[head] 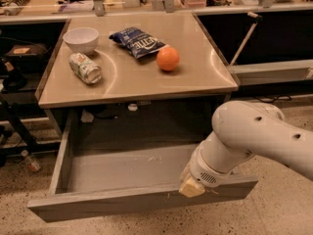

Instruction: Open top drawer

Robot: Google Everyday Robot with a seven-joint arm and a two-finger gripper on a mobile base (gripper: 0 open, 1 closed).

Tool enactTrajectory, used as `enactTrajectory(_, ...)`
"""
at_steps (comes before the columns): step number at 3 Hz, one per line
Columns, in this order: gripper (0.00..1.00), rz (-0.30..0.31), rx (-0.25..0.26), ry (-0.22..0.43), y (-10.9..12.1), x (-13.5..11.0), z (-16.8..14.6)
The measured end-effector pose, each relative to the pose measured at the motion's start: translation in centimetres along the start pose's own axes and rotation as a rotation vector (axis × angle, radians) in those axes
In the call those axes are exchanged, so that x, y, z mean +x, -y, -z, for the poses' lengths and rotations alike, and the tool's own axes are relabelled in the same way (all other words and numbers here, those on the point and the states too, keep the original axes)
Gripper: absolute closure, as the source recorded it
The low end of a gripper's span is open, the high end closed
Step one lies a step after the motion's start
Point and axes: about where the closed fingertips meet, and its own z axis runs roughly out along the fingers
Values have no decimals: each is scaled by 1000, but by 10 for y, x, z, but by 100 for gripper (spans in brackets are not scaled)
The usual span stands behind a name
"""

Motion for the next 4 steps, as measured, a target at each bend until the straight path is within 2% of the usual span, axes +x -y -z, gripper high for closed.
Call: enactTrajectory(4, 100, -25, -14, 8, -15, 5, 4)
